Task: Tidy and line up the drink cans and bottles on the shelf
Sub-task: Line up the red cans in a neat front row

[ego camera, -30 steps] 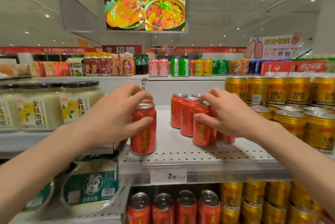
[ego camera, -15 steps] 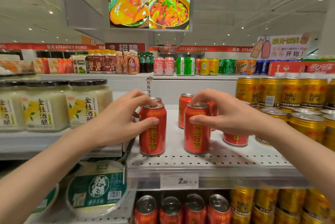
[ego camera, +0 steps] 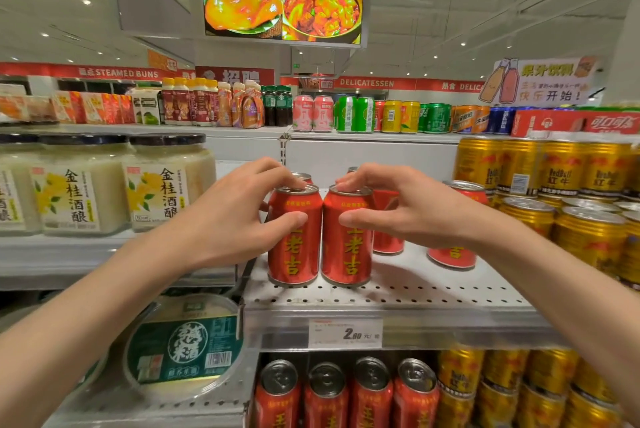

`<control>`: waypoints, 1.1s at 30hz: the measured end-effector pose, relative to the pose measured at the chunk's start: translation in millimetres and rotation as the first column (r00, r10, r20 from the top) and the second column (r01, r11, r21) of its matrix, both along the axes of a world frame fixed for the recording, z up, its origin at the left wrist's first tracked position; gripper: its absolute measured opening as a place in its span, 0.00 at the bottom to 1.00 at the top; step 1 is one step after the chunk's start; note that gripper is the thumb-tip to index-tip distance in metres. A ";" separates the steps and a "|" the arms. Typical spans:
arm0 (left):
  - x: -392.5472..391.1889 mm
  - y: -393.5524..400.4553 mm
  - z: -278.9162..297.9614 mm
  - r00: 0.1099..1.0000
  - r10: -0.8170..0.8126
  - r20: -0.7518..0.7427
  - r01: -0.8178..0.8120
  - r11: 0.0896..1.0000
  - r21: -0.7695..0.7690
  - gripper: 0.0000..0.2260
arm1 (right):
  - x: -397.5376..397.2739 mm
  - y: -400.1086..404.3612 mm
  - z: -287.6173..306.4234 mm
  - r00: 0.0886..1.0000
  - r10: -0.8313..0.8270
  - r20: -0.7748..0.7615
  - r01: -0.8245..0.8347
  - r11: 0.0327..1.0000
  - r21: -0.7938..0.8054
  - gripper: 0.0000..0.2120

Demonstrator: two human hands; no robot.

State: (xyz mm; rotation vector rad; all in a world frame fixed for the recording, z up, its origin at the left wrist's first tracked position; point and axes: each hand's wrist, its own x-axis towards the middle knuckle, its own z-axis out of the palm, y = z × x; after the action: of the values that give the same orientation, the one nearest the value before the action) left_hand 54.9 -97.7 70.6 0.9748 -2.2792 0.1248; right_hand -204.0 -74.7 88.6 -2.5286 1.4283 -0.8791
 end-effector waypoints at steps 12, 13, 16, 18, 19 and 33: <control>-43.8 8.0 23.7 0.985 0.003 0.174 0.014 0.995 -0.095 0.27 | -73.8 -2.7 18.9 0.780 -0.538 -0.319 0.503 0.843 -0.191 0.27; -48.7 6.5 23.4 0.984 -0.015 0.178 0.027 0.997 -0.069 0.26 | -76.9 -2.5 15.4 0.766 -0.534 -0.358 0.521 0.842 -0.141 0.29; -54.2 -0.7 17.1 0.989 -0.085 0.122 0.084 0.996 0.017 0.20 | -85.1 0.1 7.1 0.811 -0.459 -0.363 0.486 0.874 -0.021 0.31; -53.8 -3.3 14.9 0.993 -0.097 0.066 0.094 0.994 0.053 0.20 | -89.7 2.0 7.9 0.874 -0.410 -0.262 0.432 0.901 0.031 0.30; -53.8 -3.7 14.5 0.994 -0.095 0.056 0.092 0.994 0.061 0.20 | -91.6 2.7 8.8 0.899 -0.385 -0.210 0.405 0.913 0.060 0.31; -54.9 -1.1 13.1 0.996 -0.088 0.028 0.086 0.994 0.066 0.25 | -50.6 7.0 5.1 0.999 -0.048 0.024 0.045 0.993 0.112 0.31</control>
State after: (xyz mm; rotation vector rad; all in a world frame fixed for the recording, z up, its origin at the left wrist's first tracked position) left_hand 0.0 -98.8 83.7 0.9094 -2.3626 0.0293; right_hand -254.6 -67.6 93.7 -2.4038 1.4897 -0.8128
